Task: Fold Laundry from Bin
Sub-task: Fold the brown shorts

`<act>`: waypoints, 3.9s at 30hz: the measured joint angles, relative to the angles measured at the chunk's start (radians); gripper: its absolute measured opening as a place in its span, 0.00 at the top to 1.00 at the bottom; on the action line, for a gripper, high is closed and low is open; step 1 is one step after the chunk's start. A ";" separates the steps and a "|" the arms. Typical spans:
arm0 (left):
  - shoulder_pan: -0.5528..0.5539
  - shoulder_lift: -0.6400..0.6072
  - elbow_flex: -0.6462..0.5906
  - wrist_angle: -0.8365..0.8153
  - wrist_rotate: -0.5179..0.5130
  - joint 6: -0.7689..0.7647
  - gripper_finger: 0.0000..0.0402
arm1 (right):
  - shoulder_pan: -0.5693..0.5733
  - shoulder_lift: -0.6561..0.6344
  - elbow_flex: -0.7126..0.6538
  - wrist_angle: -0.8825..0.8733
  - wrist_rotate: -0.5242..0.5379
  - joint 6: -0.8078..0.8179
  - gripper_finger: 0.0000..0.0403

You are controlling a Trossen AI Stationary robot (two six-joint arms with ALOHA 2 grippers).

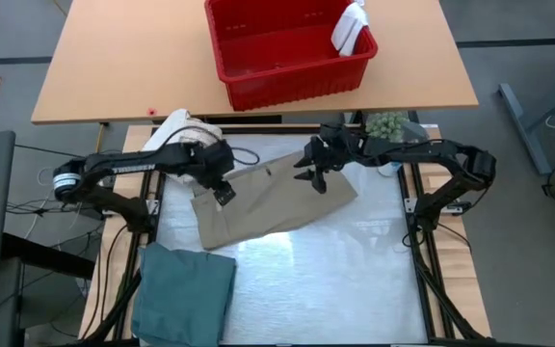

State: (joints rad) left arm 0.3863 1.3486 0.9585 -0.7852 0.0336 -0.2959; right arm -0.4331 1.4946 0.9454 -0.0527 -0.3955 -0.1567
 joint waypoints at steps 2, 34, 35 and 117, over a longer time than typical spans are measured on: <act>0.052 0.033 0.000 0.014 0.122 0.072 0.49 | 0.007 0.000 -0.005 0.001 -0.003 -0.019 0.46; 0.039 -0.051 -0.200 -0.067 -0.079 0.218 0.50 | -0.015 0.001 -0.019 0.000 0.004 -0.027 0.48; 0.043 -0.056 -0.218 -0.062 -0.075 0.207 0.50 | -0.015 0.001 -0.019 0.000 0.004 -0.027 0.48; 0.146 0.142 0.054 -0.117 -0.468 0.116 0.92 | 0.018 0.326 -0.019 0.158 0.110 0.214 0.48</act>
State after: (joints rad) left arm 0.5318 1.4906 1.0122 -0.9019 -0.4347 -0.1795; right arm -0.4148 1.8202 0.9260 0.1054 -0.2859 0.0568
